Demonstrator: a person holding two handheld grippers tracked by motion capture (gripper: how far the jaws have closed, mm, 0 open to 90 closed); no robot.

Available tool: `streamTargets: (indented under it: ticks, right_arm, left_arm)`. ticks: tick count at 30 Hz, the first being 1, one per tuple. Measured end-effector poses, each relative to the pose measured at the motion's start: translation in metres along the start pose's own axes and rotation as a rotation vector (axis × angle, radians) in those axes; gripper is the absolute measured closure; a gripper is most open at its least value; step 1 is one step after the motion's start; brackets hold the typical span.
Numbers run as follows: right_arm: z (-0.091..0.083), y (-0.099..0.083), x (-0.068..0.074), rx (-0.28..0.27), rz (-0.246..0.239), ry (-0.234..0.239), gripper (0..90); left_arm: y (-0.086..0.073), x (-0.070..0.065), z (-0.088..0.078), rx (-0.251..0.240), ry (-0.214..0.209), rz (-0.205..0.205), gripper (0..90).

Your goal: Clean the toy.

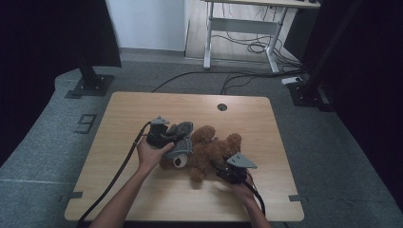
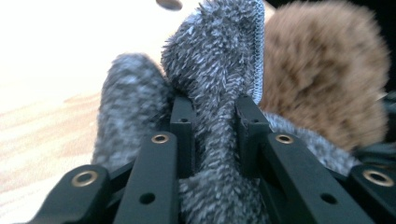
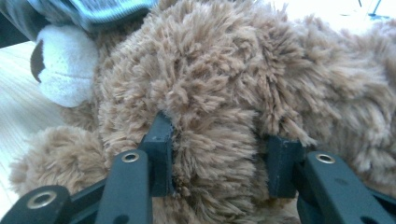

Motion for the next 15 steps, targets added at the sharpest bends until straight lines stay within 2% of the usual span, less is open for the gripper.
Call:
streamTargets:
  ticks: [2,4,6,8,12,15]
  right_arm:
    - [-0.003,0.001,0.000,0.009,0.009,0.011,44.4]
    - [-0.009,0.003,-0.002,0.022,0.037,0.037,38.8]
    - [-0.019,0.007,-0.004,0.023,0.048,0.053,36.0]
    - [-0.033,0.013,-0.009,0.009,0.062,0.054,31.5]
    - [-0.066,0.040,-0.021,-0.061,0.090,0.047,26.0]
    - [-0.077,0.070,-0.027,-0.080,0.061,0.037,22.9]
  left_arm:
    - [-0.006,-0.003,0.000,-0.021,0.003,0.014,75.3]
    - [-0.014,-0.009,0.000,-0.029,0.015,0.047,76.2]
    - [-0.020,-0.015,-0.003,-0.044,0.031,0.079,76.6]
    - [-0.025,-0.019,-0.006,-0.059,0.026,0.089,76.7]
    - [-0.035,-0.027,-0.013,-0.089,0.003,0.098,76.9]
    - [-0.041,-0.034,-0.018,-0.108,-0.006,0.107,77.0]
Point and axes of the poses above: each handheld gripper's, and its own axes: z roughly forward along the jaws, y roughly out of its top, x roughly to its left, the point moved 8 cm from there along z, roughly forward along the jaws, and after that the axes turned 7 degrees about -y, right-handed, at the moved point
